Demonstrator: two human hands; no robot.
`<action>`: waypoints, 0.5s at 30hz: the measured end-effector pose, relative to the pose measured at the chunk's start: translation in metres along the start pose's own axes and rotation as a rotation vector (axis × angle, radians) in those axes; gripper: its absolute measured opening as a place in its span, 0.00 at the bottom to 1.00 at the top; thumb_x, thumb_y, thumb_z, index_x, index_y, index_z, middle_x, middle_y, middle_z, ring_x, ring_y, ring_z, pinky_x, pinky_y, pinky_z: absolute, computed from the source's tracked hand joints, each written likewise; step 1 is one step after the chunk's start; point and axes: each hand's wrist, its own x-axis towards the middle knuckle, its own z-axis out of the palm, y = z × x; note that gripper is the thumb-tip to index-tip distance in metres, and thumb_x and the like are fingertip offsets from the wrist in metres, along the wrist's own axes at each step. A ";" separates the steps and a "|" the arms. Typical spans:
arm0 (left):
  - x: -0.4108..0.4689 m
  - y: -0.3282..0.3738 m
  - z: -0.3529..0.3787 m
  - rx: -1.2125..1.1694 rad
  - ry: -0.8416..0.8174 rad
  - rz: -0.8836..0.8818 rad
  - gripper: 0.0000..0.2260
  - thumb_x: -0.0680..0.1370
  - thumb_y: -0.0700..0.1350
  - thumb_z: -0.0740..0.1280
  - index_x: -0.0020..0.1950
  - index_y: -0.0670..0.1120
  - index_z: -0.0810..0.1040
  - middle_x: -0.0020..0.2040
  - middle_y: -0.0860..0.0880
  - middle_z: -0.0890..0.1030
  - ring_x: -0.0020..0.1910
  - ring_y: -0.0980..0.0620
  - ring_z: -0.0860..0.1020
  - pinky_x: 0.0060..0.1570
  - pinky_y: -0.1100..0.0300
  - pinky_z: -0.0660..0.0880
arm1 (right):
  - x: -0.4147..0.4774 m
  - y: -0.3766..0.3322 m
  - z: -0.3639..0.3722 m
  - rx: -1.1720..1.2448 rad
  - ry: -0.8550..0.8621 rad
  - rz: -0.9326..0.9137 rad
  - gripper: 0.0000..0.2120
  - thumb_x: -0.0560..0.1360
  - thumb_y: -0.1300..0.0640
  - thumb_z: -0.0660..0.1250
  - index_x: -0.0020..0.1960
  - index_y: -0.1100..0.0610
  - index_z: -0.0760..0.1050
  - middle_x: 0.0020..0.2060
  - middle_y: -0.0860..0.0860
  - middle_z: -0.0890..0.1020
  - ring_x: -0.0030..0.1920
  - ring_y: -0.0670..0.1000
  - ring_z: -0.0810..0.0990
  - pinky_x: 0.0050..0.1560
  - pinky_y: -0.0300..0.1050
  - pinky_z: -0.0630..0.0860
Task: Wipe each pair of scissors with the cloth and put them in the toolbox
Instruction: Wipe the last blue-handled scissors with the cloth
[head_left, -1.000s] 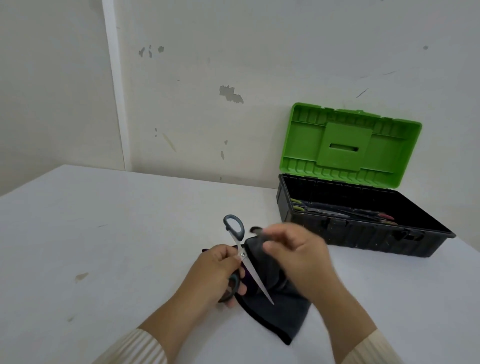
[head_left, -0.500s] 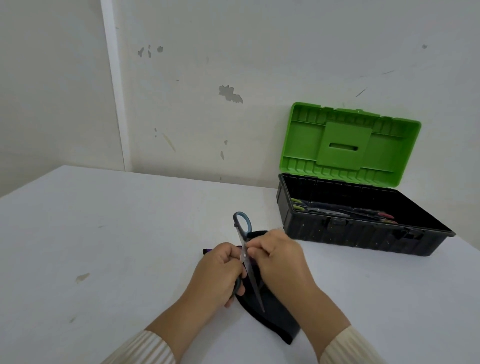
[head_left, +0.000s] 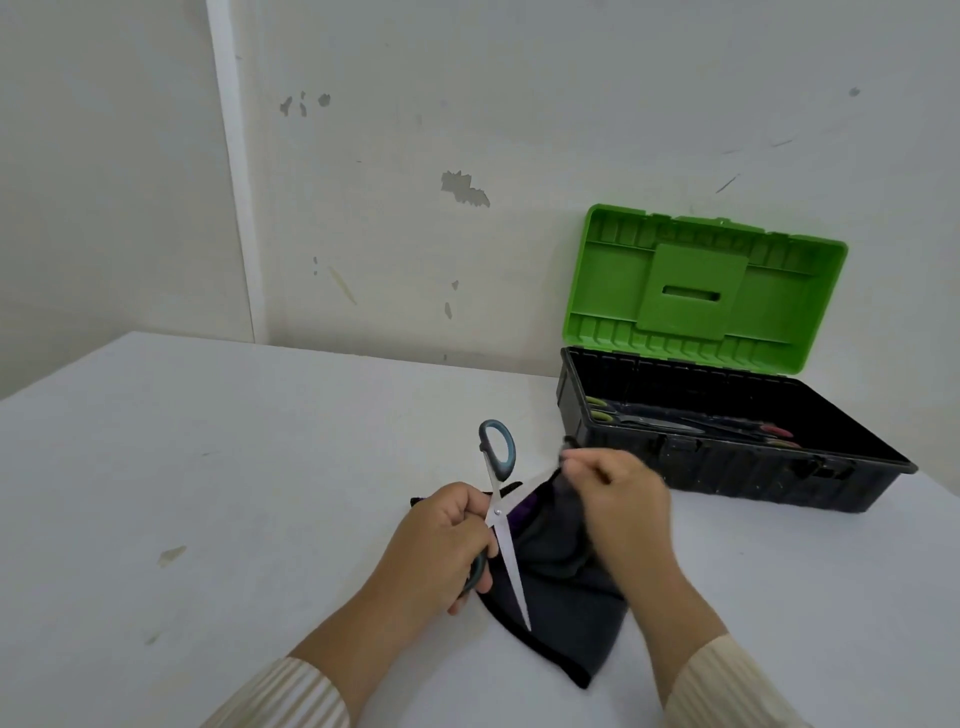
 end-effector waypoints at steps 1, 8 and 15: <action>0.001 0.000 0.000 -0.001 -0.001 0.005 0.08 0.74 0.33 0.57 0.41 0.42 0.75 0.29 0.39 0.75 0.18 0.50 0.66 0.20 0.64 0.61 | 0.003 0.002 -0.009 0.068 0.073 0.066 0.09 0.71 0.61 0.68 0.38 0.48 0.80 0.40 0.48 0.83 0.45 0.48 0.79 0.47 0.31 0.71; 0.004 -0.002 -0.002 -0.021 0.060 0.026 0.08 0.73 0.33 0.58 0.39 0.42 0.74 0.26 0.41 0.75 0.19 0.48 0.65 0.21 0.63 0.61 | -0.033 -0.020 0.009 -0.033 -0.180 -0.363 0.06 0.69 0.60 0.68 0.40 0.50 0.81 0.37 0.47 0.81 0.42 0.42 0.77 0.45 0.27 0.70; 0.001 -0.001 -0.004 0.015 0.008 0.061 0.08 0.75 0.33 0.57 0.42 0.39 0.75 0.29 0.40 0.76 0.17 0.53 0.66 0.21 0.63 0.62 | -0.003 0.001 0.008 -0.003 -0.040 -0.052 0.06 0.71 0.61 0.68 0.42 0.52 0.82 0.43 0.48 0.82 0.44 0.41 0.77 0.47 0.27 0.69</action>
